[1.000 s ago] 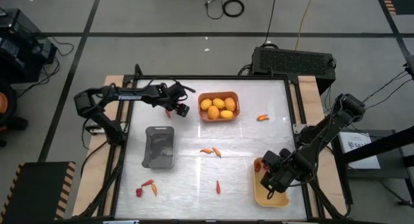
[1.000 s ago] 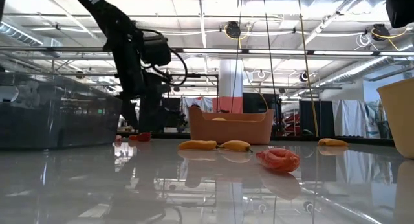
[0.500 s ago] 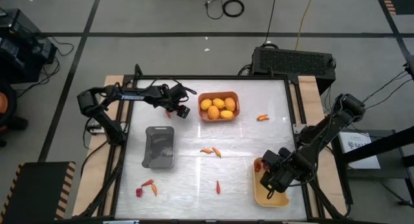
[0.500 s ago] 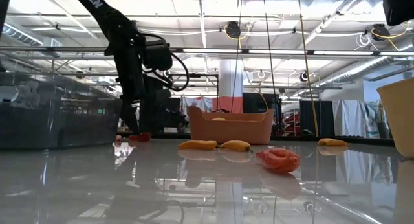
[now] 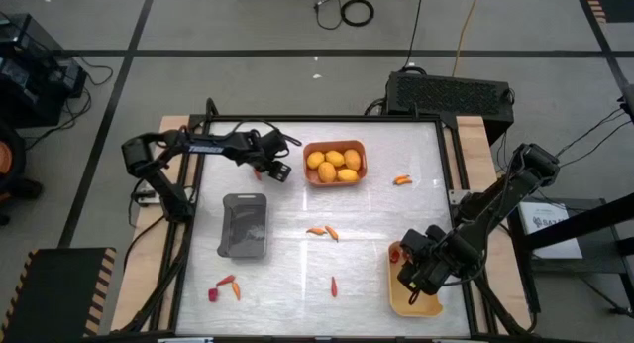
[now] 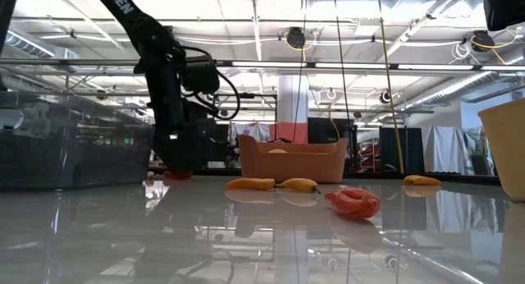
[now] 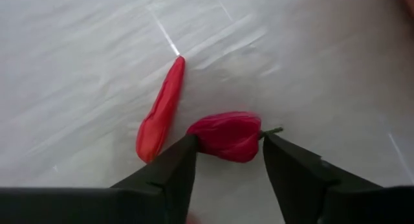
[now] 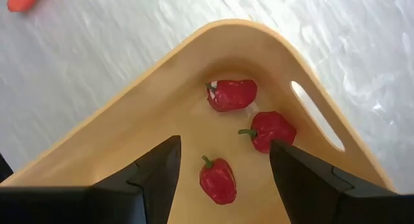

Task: Sort produce into baskets
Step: Put the red chili pepper into the yellow bin

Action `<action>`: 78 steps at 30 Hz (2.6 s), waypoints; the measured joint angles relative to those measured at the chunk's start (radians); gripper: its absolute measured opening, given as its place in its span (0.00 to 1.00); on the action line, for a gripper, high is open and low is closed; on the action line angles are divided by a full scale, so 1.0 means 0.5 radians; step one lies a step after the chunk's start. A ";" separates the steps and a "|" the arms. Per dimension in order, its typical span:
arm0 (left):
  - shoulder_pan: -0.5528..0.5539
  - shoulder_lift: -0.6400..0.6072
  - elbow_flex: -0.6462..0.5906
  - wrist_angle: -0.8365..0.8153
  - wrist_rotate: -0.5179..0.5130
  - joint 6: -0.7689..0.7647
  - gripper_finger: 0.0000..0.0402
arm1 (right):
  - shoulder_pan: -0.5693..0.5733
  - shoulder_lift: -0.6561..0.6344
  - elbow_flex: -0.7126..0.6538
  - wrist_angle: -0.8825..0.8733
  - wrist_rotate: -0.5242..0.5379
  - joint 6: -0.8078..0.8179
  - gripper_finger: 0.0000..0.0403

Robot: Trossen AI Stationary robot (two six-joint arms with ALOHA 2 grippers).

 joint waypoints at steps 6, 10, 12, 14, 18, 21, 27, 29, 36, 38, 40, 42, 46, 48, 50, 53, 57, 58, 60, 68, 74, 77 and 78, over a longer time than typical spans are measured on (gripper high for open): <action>-0.002 0.043 0.003 0.013 -0.011 0.017 0.36 | 0.025 0.000 0.000 0.002 0.000 0.000 0.56; -0.002 0.036 0.002 0.031 -0.010 0.054 0.29 | 0.033 0.000 0.000 0.001 -0.001 0.001 0.56; -0.005 0.036 0.002 0.031 -0.009 0.059 0.26 | 0.033 0.000 0.000 0.001 -0.001 0.000 0.56; -0.004 0.036 0.002 0.031 -0.006 0.069 0.22 | 0.033 0.000 0.000 0.001 -0.001 0.001 0.56; -0.013 0.035 0.002 0.039 0.005 0.104 0.14 | 0.033 0.000 -0.001 0.009 -0.001 0.001 0.56; -0.038 0.008 0.013 0.021 0.007 0.108 0.10 | 0.033 0.000 -0.001 0.052 -0.008 0.001 0.56; -0.187 -0.197 0.124 0.025 0.049 0.120 0.09 | 0.049 -0.001 -0.001 0.172 -0.091 0.004 0.56; -0.274 -0.268 0.170 0.042 0.102 0.129 0.09 | 0.059 -0.001 -0.001 0.198 -0.114 0.040 0.56; -0.778 -0.424 0.221 0.448 0.247 0.159 0.09 | 0.128 -0.001 -0.002 0.438 -0.051 -0.036 0.56; -0.950 -0.409 0.220 0.630 0.229 0.160 0.09 | 0.153 -0.001 -0.002 0.543 -0.009 -0.087 0.56; -1.118 -0.350 0.222 0.879 0.162 0.165 0.09 | 0.176 -0.001 -0.002 0.661 -0.003 -0.117 0.56; -1.250 -0.270 0.220 1.060 0.067 0.177 0.09 | 0.193 -0.001 -0.002 0.751 0.000 -0.140 0.56; -1.425 -0.075 0.222 1.506 0.014 0.227 0.09 | 0.217 -0.001 -0.002 0.911 0.003 -0.170 0.56; -1.471 0.043 0.275 1.643 0.014 0.232 0.09 | 0.224 -0.001 -0.002 0.989 0.003 -0.195 0.56; -1.493 0.161 0.360 1.659 0.006 0.278 0.09 | 0.232 -0.001 -0.002 1.077 0.006 -0.221 0.56; -1.511 0.353 0.539 1.663 -0.003 0.364 0.09 | 0.249 -0.001 0.013 1.200 0.007 -0.272 0.56; -1.527 0.616 0.814 1.655 -0.002 0.500 0.09 | 0.288 0.000 0.167 1.194 0.118 -0.415 0.56; -1.529 0.679 0.880 1.649 -0.001 0.543 0.09 | 0.303 0.000 0.219 1.192 0.166 -0.477 0.56; -1.532 0.803 1.018 1.658 -0.001 0.605 0.09 | 0.341 0.000 0.328 1.182 0.288 -0.624 0.56; -1.530 1.168 1.487 1.643 0.005 0.832 0.09 | 0.441 -0.001 0.635 1.186 0.658 -1.147 0.56; -1.530 1.249 1.581 1.643 0.008 1.002 0.20 | 0.438 -0.001 0.646 1.135 0.690 -1.196 0.56; -1.519 1.248 1.596 1.644 0.009 1.001 0.31 | 0.432 -0.001 0.646 1.048 0.689 -1.156 0.56; -1.514 1.248 1.597 1.646 0.009 1.001 0.35 | 0.430 -0.001 0.646 1.019 0.689 -1.149 0.56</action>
